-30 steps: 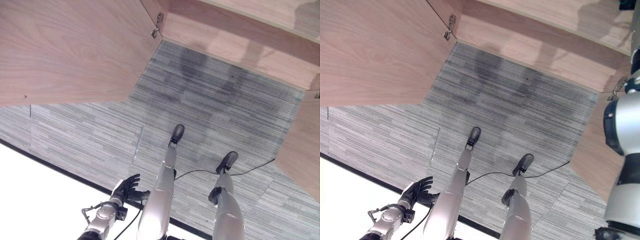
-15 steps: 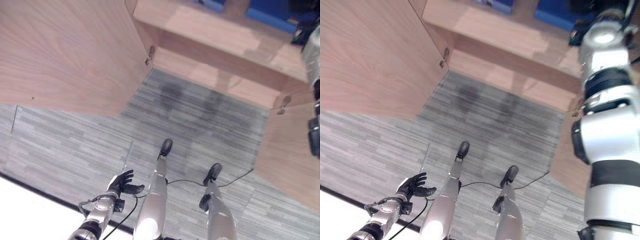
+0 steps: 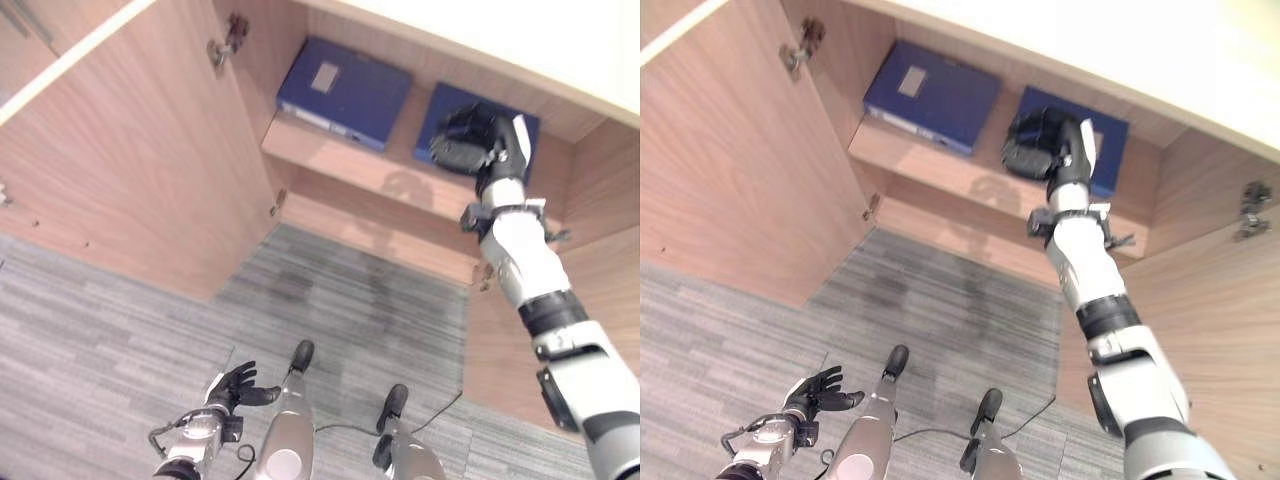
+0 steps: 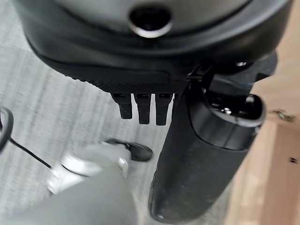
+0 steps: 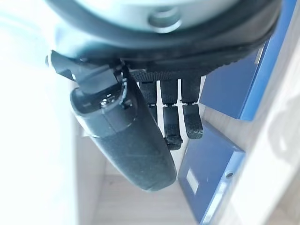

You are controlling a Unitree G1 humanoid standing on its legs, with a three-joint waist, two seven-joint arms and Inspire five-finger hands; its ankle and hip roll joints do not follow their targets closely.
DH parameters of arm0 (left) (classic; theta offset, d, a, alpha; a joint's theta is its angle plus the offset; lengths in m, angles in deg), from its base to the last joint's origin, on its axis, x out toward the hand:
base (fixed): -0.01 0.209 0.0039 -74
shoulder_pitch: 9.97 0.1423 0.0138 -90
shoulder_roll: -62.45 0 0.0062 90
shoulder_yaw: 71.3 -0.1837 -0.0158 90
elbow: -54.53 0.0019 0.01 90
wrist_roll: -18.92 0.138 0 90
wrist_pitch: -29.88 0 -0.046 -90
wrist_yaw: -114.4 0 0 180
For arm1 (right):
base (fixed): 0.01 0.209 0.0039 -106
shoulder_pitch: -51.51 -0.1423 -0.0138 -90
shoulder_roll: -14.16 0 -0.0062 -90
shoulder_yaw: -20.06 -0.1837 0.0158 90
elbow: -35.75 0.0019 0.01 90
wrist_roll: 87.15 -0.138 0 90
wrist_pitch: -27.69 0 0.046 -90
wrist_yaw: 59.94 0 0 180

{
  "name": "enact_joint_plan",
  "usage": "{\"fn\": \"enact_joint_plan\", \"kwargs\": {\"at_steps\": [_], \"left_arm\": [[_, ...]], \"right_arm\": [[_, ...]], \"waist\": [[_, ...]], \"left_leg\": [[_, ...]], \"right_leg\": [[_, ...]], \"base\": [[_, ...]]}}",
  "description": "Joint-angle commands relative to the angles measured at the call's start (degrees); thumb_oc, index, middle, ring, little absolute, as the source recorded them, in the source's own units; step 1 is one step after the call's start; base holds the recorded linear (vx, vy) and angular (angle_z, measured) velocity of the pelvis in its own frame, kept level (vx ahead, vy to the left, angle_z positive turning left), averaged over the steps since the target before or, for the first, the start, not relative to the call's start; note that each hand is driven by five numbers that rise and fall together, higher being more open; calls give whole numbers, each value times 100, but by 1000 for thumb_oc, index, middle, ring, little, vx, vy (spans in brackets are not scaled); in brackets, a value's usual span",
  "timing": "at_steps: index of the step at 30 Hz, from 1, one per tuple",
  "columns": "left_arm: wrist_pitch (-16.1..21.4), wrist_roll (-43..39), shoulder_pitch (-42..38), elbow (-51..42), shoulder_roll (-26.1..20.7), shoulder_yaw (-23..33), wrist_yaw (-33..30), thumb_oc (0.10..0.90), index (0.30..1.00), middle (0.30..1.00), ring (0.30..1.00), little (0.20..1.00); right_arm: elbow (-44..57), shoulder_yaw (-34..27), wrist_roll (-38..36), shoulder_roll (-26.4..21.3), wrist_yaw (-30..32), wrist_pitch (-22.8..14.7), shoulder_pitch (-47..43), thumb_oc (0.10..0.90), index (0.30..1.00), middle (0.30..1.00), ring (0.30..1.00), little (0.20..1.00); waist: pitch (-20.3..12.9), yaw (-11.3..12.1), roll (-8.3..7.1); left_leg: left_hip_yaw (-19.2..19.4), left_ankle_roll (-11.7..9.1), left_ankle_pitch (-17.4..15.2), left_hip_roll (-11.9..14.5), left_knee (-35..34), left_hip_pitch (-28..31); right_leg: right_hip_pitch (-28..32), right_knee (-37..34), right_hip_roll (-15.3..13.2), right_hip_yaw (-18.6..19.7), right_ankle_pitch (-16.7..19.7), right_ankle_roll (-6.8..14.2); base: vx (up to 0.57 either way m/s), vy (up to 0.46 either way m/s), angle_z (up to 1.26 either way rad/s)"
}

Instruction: Put the empty folder in the office cabinet

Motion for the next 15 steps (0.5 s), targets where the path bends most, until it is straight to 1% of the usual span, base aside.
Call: {"fn": "enact_joint_plan", "kwargs": {"at_steps": [1, 2, 3, 6, 9, 10, 11, 12, 13, 14, 15], "left_arm": [[85, 272, 226, 224, 249, -155, 231, 800, 900, 900, 900, 900], [54, 334, 283, 208, 291, -69, 239, 800, 900, 900, 900, 900], [45, 375, 316, 207, 289, -18, 232, 800, 900, 900, 900, 900], [40, 589, 353, 233, 312, 124, 259, 800, 900, 900, 900, 900], [32, 658, 409, 223, 333, 198, 249, 800, 900, 900, 900, 900], [33, 677, 446, 236, 340, 243, 240, 800, 900, 900, 900, 900], [60, 751, 506, 222, 360, 308, 171, 800, 900, 900, 900, 900], [73, 765, 542, 181, 372, 343, 119, 800, 900, 900, 900, 900], [105, 578, 527, 148, 358, 537, -67, 800, 900, 900, 900, 900], [104, 577, 530, 146, 355, 543, -68, 800, 900, 900, 900, 900], [207, 244, 511, 58, 295, 854, -259, 800, 900, 900, 900, 900]], "right_arm": [[365, -150, 141, -279, -297, -567, 337, 400, 300, 300, 300, 300], [768, -210, 280, -145, -484, -487, 976, 436, 354, 354, 354, 354], [1037, -303, 348, -106, -572, -444, 1327, 800, 900, 900, 900, 900], [1386, -328, 363, 16, -897, -343, 2069, 800, 900, 900, 900, 900], [1594, -267, 359, 57, -1094, -316, 2389, 800, 900, 900, 900, 900], [1647, -230, 427, 78, -1139, -305, 2529, 800, 900, 900, 900, 900], [1716, -129, 331, 268, -1284, -267, 2859, 800, 900, 900, 900, 900], [1752, -87, 259, 354, -1318, -283, 2976, 800, 900, 900, 900, 900], [1685, 84, 126, 513, -1351, -319, 3047, 800, 900, 900, 900, 900], [1675, 91, 125, 517, -1352, -326, 3040, 800, 900, 900, 900, 900], [1546, 232, 66, 621, -1352, -373, 3019, 800, 900, 900, 900, 900]], "waist": [[-709, -320, 124], [-869, -396, 154], [-950, -435, 178], [-1160, -525, 239], [-1278, -557, 284], [-1329, -560, 315], [-1396, -558, 402], [-1421, -547, 425], [-1408, -446, 482], [-1411, -461, 481], [-1369, -330, 467]], "left_leg": [[125, 103, -1172, 18, 125, 561], [160, 99, -1154, 48, 21, 741], [170, 91, -1138, 74, -48, 841], [212, 69, -1103, 112, -201, 1086], [234, 62, -1079, 144, -257, 1196], [237, 42, -1057, 159, -274, 1245], [212, -35, -929, 200, -306, 1263], [171, -74, -880, 222, -325, 1239], [28, -180, -700, 282, -341, 1153], [17, -183, -699, 284, -341, 1147], [-182, -208, -698, 240, -257, 1113]], "right_leg": [[-50, 388, 247, -204, -871, -87], [71, 356, 280, -195, -891, -97], [152, 332, 300, -191, -908, -104], [364, 257, 357, -150, -941, -125], [462, 218, 393, -110, -976, -140], [531, 190, 422, -105, -994, -152], [662, 129, 499, -105, -1042, -199], [697, 104, 531, -127, -1074, -227], [714, 50, 568, -163, -1091, -248], [716, 44, 572, -174, -1089, -251], [712, -9, 571, -149, -1019, -258]], "base": [[-81, 28, -10], [-74, 9, -8], [-54, -5, 0], [-50, -24, -3], [-45, -18, -5], [-200, -56, -1], [-229, -61, 8], [-324, -53, 17], [-186, -21, 19], [-285, -21, 27], [-423, 49, 27]]}}
